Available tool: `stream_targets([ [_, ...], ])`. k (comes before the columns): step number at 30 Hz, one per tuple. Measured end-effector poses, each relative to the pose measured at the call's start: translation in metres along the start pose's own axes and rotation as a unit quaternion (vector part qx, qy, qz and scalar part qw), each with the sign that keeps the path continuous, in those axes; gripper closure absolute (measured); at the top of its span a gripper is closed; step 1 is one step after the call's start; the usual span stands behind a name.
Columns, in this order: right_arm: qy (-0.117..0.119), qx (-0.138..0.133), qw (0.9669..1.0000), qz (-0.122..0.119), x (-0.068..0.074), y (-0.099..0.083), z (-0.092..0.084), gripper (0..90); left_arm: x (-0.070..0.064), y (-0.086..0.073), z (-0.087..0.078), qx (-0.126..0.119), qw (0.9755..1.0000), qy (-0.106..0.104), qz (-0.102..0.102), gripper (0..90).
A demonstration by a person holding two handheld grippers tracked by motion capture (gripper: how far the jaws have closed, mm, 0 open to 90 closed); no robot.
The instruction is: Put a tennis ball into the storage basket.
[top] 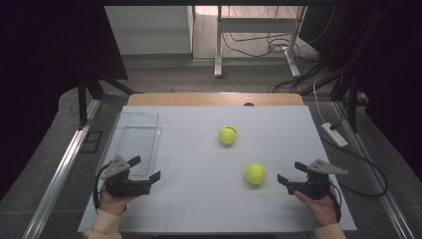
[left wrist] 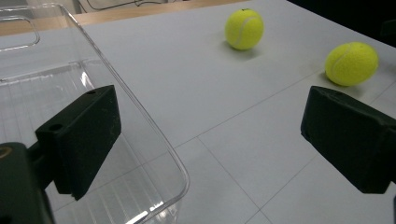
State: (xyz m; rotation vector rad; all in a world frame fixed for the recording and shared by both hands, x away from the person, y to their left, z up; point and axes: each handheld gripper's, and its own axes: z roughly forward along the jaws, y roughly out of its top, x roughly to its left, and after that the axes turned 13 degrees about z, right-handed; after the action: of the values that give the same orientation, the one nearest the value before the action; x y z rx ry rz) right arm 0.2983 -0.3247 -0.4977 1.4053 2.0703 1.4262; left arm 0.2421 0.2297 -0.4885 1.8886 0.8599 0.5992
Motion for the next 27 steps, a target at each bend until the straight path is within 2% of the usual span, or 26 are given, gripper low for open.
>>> stream_targets([
  [10,0.012,-0.006,0.9999,0.001,0.0033,-0.0004,-0.0009,10.8,0.0023,0.0011,-0.0017,-0.002,1.0000,0.005,-0.006,5.7],
  [16,0.013,-0.005,0.9999,-0.001,0.0047,0.0013,0.0025,10.8,0.0020,-0.0018,-0.0024,0.004,0.9999,0.006,-0.009,5.8],
  [21,0.014,-0.003,0.9999,-0.003,0.0056,0.0025,0.0053,10.8,0.0010,-0.0011,-0.0069,0.006,0.9997,0.019,-0.013,5.3],
  [27,0.012,-0.002,0.9999,-0.004,0.0071,0.0023,0.0051,10.9,0.0007,0.0000,-0.0084,0.007,0.9997,0.019,-0.015,5.1],
])
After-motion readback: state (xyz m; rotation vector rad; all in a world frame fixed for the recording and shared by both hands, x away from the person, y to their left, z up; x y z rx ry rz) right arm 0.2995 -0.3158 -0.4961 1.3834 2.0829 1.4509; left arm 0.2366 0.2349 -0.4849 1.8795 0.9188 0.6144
